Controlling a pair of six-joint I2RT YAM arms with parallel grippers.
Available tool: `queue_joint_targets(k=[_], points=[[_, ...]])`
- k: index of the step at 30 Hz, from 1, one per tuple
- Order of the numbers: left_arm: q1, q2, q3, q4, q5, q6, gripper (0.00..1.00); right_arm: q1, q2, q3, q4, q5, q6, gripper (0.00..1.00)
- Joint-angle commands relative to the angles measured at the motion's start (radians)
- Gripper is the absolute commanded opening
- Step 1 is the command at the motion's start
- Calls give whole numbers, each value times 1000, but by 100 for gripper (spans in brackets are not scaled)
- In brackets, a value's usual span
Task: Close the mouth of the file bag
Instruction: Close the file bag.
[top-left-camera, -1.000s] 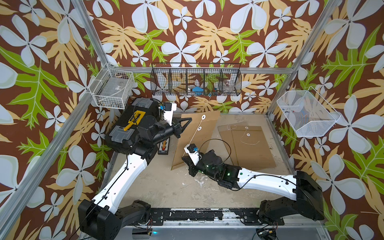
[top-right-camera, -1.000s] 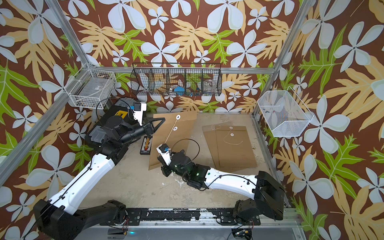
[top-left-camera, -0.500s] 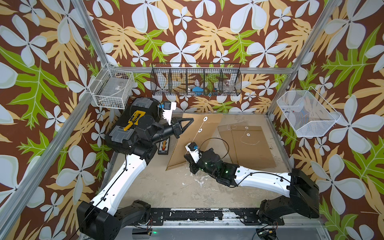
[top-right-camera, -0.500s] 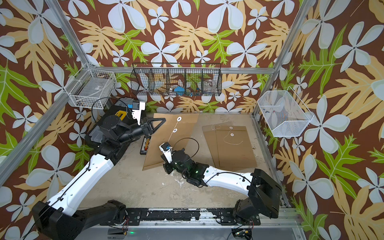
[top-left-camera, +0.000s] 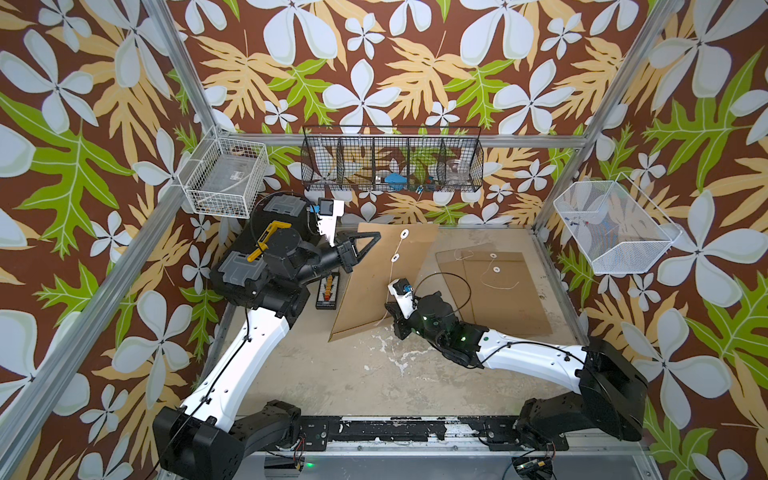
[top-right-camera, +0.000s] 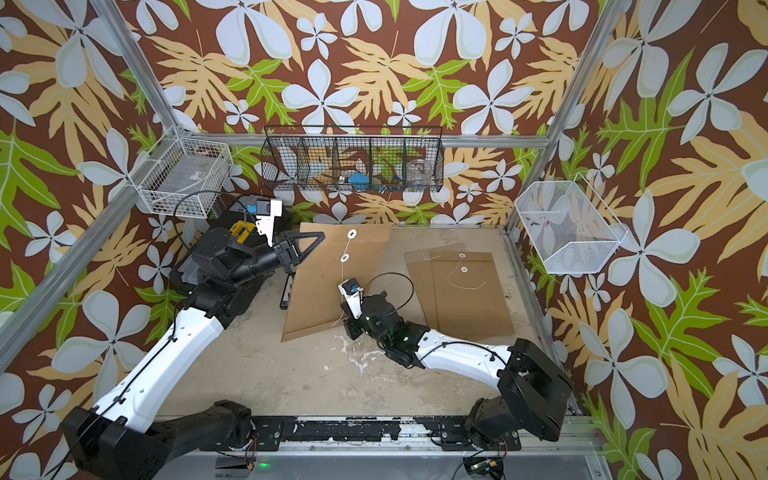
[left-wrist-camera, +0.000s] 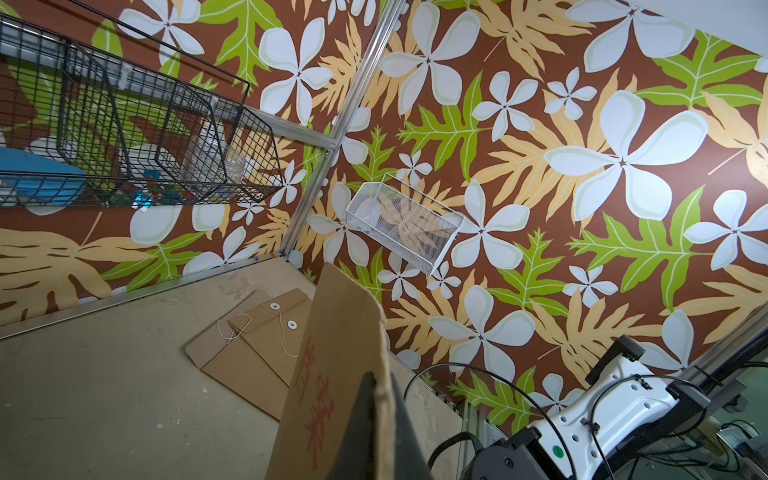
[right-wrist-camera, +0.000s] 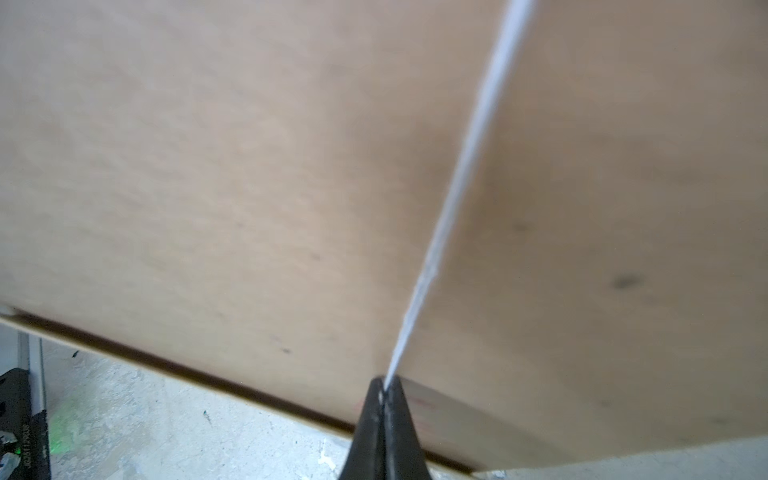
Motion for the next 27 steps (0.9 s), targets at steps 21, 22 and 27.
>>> queue_joint_targets(k=[21,22,27], points=[[56,-12,-69,60,48,-9,0,-191,-105,72,-168,21,57,0],[56,-11,-72,60,48,-8,0,-192,-107,78,-180,47,54,0],[56,-11,-86,55,59,-2,0,-191,-112,116,-242,192,13,0]])
